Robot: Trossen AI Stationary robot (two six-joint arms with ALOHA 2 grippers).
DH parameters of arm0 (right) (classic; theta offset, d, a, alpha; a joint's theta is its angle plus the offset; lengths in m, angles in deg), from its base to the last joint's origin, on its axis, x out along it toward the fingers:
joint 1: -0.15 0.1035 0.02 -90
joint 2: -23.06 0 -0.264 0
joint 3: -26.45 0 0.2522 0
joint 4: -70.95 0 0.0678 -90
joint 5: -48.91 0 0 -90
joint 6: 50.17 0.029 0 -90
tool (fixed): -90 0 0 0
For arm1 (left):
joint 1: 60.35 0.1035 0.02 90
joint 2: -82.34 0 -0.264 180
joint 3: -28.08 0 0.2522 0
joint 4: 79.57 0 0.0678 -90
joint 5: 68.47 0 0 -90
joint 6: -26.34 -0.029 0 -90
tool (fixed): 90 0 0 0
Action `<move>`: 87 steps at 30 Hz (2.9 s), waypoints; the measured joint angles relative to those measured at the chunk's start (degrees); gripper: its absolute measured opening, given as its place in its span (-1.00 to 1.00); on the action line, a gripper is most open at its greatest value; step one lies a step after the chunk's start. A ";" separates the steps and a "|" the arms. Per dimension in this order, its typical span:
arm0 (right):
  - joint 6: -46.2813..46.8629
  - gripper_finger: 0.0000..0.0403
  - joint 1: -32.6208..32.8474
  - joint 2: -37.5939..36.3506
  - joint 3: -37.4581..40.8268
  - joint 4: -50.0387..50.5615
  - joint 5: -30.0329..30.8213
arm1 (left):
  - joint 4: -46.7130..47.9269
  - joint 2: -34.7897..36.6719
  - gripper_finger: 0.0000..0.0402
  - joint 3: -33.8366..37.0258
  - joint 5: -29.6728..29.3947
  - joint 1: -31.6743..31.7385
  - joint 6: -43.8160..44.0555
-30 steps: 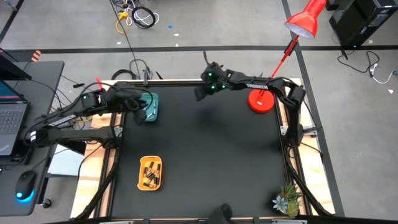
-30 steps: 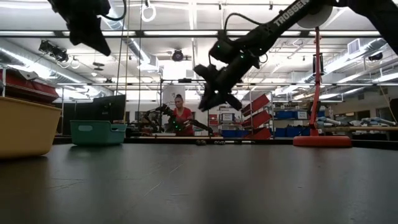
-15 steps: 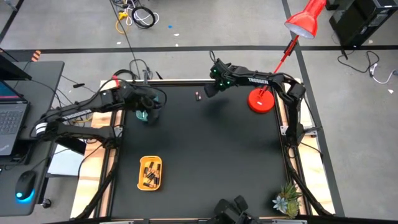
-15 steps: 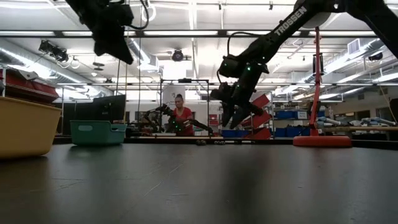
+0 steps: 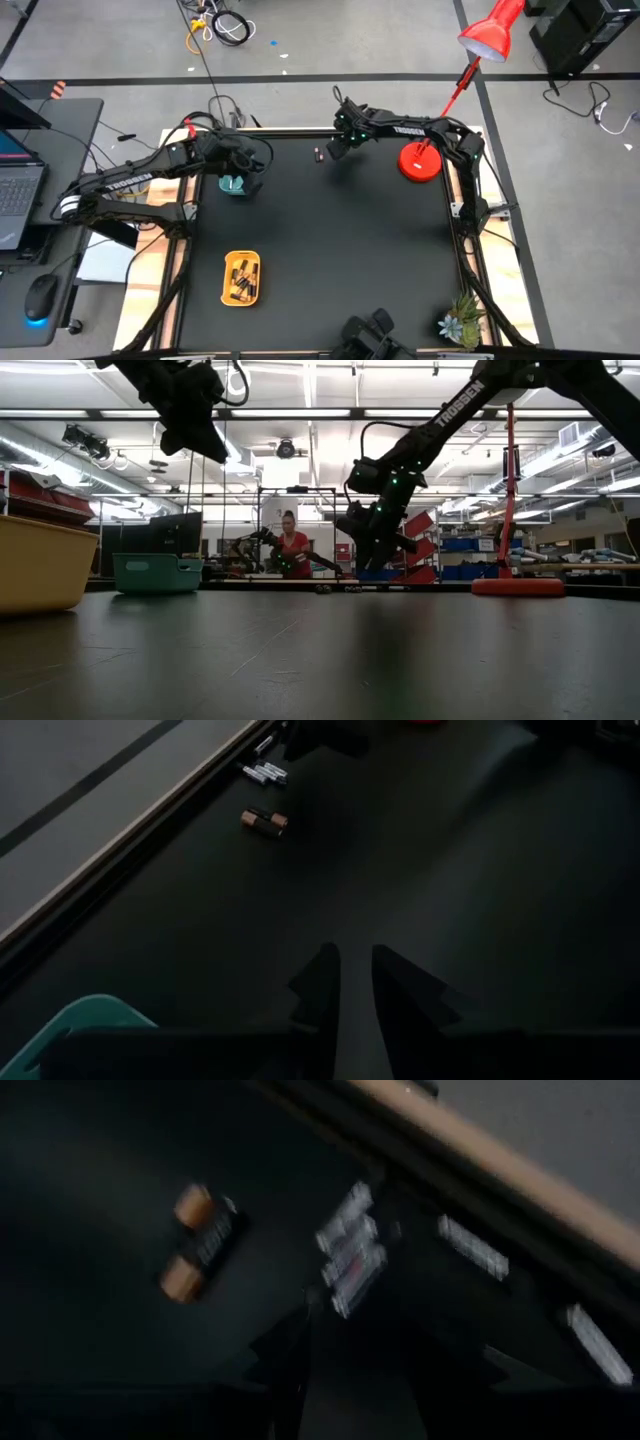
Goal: Sort batteries
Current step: Put the white battery into the blue bin
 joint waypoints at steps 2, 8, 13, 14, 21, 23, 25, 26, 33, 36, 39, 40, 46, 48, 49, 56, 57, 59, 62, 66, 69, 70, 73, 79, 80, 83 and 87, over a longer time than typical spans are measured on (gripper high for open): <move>-0.25 -0.19 0.00 0.68 -1.49 0.39 -0.19 | -0.09 0.01 -0.65 0.00 0.26 0.16 0.41; 1.32 -0.21 1.42 2.14 -9.52 2.77 -6.42 | -0.52 0.02 -0.65 0.00 0.25 0.17 0.40; 0.82 -0.22 4.26 1.91 -19.66 2.92 -9.64 | -1.82 0.01 -0.65 0.00 0.20 0.18 -0.81; 0.13 -0.22 4.69 2.08 -21.24 2.78 -9.53 | -2.12 -0.12 -0.65 0.00 0.19 0.18 -0.87; -1.89 -0.23 4.72 2.29 -24.20 3.76 -8.26 | -3.20 -0.57 -0.65 0.00 0.10 0.20 -2.56; -3.12 -0.23 3.89 2.31 -24.16 5.68 -6.05 | -3.18 -0.57 -0.65 0.00 0.10 0.20 -2.54; -4.67 -0.23 2.72 2.29 -24.18 7.65 -4.40 | -2.88 -0.55 -0.65 0.00 0.10 0.20 -2.46; -5.15 -0.23 2.15 2.29 -23.89 8.45 -4.09 | -2.54 -0.55 -0.65 0.00 0.10 0.20 -2.36; -4.61 -0.23 -2.07 2.25 -17.99 15.02 -3.77 | -1.07 -0.52 -0.65 0.00 0.91 0.18 -2.08; -6.75 -0.24 -3.30 2.38 -15.47 18.41 -2.17 | -1.02 -0.52 -0.65 0.00 0.96 0.18 -1.99; -8.76 -0.27 -4.62 2.25 -13.47 18.90 -1.97 | -0.81 -0.52 -0.65 0.00 1.01 0.18 -1.50; -9.21 -0.28 -5.11 2.25 -12.98 19.59 -1.93 | -0.65 -0.52 -0.65 0.00 1.04 0.18 -1.10; -10.39 -0.31 -8.11 2.27 -9.82 18.70 -1.25 | -0.51 -0.50 -0.65 0.00 1.19 0.18 -0.47; -10.71 -0.30 -9.05 2.27 -8.30 18.93 -1.05 | -0.35 -0.50 -0.65 0.00 1.19 0.18 -0.45; -11.32 -0.30 -9.38 2.27 -7.67 19.15 -0.98 | -0.34 -0.50 -0.65 0.00 1.19 0.18 -0.23; -19.79 -0.29 -9.62 2.27 -5.35 18.16 1.81 | -0.41 -0.50 -0.65 0.00 1.19 0.18 0.98; -20.47 -0.29 -9.60 2.27 -5.22 17.71 1.81 | -0.41 -0.49 -0.65 0.00 1.19 0.18 1.40; -21.70 -0.29 -9.57 2.27 -5.03 17.21 1.79 | -0.43 -0.48 -0.65 0.00 1.19 0.18 2.16; -23.72 -0.29 -10.03 2.27 -5.03 16.19 1.79 | -0.46 -0.48 -0.65 0.00 1.19 0.18 3.07; -25.83 -0.30 -10.81 2.48 -5.03 16.14 1.65 | -0.69 -0.48 -0.65 0.00 0.70 0.18 3.64; -26.74 -0.30 -10.98 3.78 -5.03 17.67 0.49 | -1.79 -0.48 -0.65 0.00 0.38 0.18 3.64; -27.17 -0.30 -10.90 4.25 -5.02 17.83 0.19 | -1.98 -0.48 -0.65 0.00 0.29 0.18 3.64; -27.51 -0.31 -10.16 5.34 -5.05 18.15 -0.09 | -2.31 -0.48 -0.65 0.00 0.23 0.18 3.64; -29.43 -0.38 -8.78 6.07 -5.25 18.40 0.22 | -2.41 -0.48 -0.65 0.00 0.20 0.18 5.61; -30.22 -0.42 -8.55 6.09 -5.24 18.40 0.28 | -2.51 -0.48 -0.65 0.00 0.19 0.18 5.91; -32.10 -0.66 -7.92 6.14 -5.21 18.69 0.66 | -2.92 -0.48 -0.65 0.00 0.11 0.17 6.78; -34.51 -0.90 -7.46 6.17 -5.21 19.29 0.42 | -3.01 -0.48 -0.65 0.00 0.06 0.18 6.85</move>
